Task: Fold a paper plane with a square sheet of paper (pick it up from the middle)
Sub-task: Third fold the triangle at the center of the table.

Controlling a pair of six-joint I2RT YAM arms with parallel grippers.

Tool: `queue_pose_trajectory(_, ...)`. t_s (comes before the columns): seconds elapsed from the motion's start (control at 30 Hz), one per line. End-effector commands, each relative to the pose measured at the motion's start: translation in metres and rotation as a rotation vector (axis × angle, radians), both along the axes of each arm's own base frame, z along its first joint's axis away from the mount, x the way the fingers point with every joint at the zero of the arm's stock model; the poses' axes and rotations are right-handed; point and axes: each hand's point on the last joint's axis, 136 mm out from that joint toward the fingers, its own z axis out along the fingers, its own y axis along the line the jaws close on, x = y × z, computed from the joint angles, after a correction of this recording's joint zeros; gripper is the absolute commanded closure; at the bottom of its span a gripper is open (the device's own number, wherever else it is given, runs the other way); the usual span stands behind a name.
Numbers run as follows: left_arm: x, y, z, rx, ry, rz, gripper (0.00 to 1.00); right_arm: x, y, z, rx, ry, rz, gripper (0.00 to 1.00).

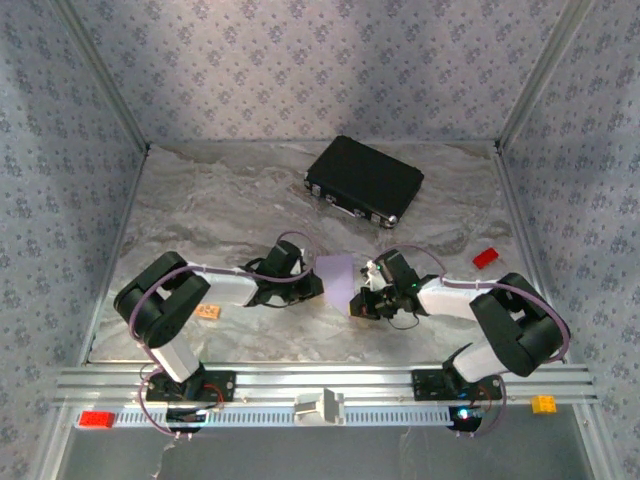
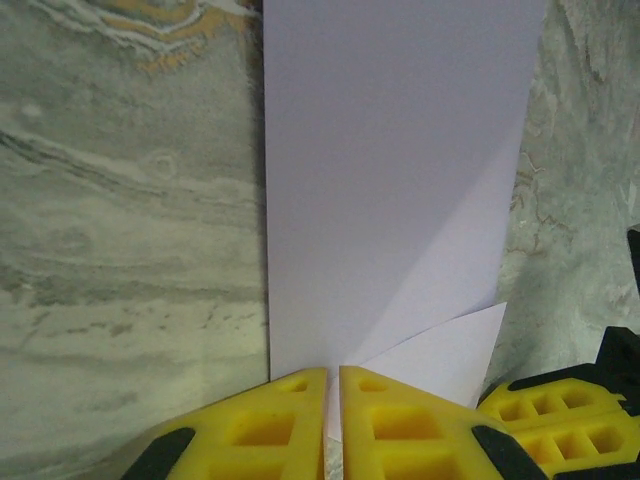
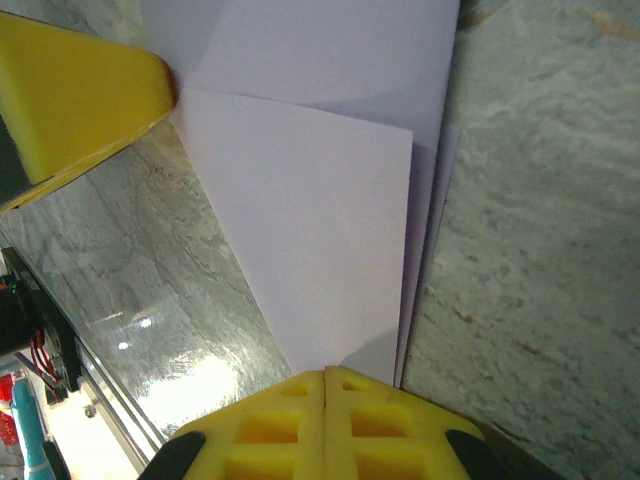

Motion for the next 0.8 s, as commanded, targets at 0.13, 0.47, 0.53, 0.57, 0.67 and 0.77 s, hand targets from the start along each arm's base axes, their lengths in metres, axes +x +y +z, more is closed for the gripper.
queue_pose_trajectory(0.13,0.003,0.019,-0.005,0.043,-0.009,0.035,0.89,-0.007,-0.015,-0.017,-0.079,0.014,0.02,0.95)
queue_pose_trajectory(0.47,0.01,0.029,0.039,0.032,-0.113,0.075,0.84,0.02,-0.001,0.031,-0.022,-0.099,0.036,0.8)
queue_pose_trajectory(0.53,0.01,0.03,0.044,0.032,-0.126,0.077,0.81,0.032,-0.011,0.035,-0.077,-0.13,-0.005,0.71)
queue_pose_trajectory(0.57,0.011,0.031,0.046,0.036,-0.129,0.077,0.78,0.038,-0.018,0.036,-0.101,-0.146,-0.034,0.68)
queue_pose_trajectory(0.67,0.012,0.034,0.047,0.049,-0.141,0.089,0.72,0.054,-0.03,0.037,-0.125,-0.165,-0.115,0.6)
queue_pose_trajectory(0.77,0.016,0.042,0.045,0.066,-0.148,0.14,0.59,0.062,-0.025,0.038,-0.088,-0.157,-0.136,0.57)
